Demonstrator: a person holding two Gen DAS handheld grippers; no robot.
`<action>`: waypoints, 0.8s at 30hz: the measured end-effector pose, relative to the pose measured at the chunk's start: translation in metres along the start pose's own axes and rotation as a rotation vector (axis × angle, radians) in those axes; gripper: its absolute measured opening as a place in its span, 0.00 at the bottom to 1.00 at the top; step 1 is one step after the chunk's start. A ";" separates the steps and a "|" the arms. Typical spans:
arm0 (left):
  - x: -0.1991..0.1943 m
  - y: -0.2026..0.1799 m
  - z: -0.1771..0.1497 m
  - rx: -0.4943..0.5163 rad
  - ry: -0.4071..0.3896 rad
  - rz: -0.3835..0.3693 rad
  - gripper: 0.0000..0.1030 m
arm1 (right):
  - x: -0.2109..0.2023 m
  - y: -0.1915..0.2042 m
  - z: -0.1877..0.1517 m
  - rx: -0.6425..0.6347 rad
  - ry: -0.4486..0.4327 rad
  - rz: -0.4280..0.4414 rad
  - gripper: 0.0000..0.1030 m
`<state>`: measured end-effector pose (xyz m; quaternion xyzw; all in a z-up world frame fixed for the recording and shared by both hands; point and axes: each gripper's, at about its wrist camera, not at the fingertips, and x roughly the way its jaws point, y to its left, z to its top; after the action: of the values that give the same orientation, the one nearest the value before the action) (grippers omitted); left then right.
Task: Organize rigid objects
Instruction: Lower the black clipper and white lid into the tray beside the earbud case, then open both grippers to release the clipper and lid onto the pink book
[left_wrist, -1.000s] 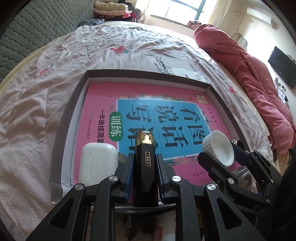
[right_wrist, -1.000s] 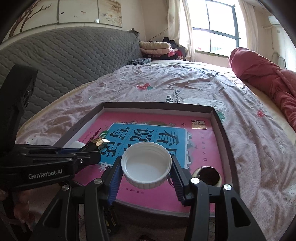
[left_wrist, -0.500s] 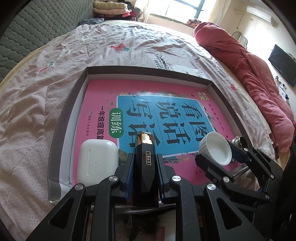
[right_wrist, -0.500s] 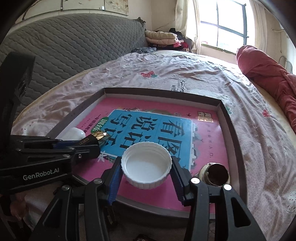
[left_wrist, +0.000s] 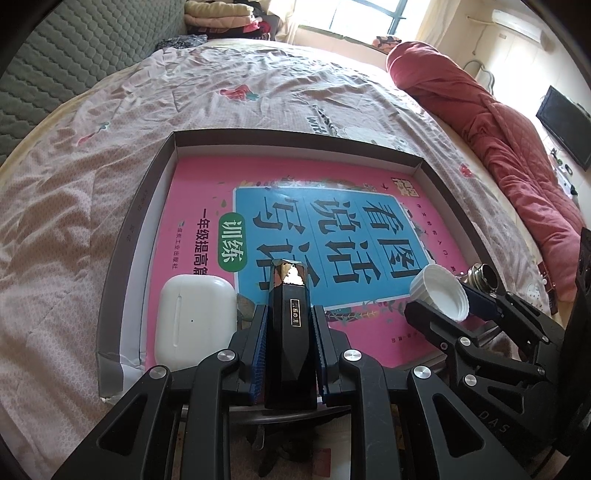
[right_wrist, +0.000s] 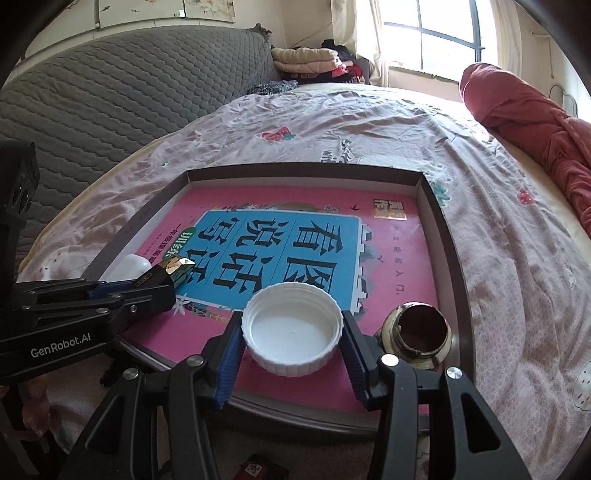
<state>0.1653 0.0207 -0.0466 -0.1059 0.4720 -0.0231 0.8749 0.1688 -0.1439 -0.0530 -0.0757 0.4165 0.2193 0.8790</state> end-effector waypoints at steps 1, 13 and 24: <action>0.000 0.000 0.000 0.001 0.001 0.001 0.22 | 0.000 0.001 0.000 -0.004 0.002 -0.003 0.49; 0.002 -0.002 0.003 0.008 0.007 0.011 0.22 | 0.003 -0.001 0.002 -0.003 0.022 0.007 0.49; 0.000 -0.001 0.002 0.015 0.022 0.024 0.22 | 0.008 0.004 0.007 -0.039 0.040 -0.006 0.49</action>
<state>0.1669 0.0196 -0.0454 -0.0932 0.4826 -0.0173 0.8707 0.1761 -0.1351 -0.0546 -0.0985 0.4295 0.2234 0.8694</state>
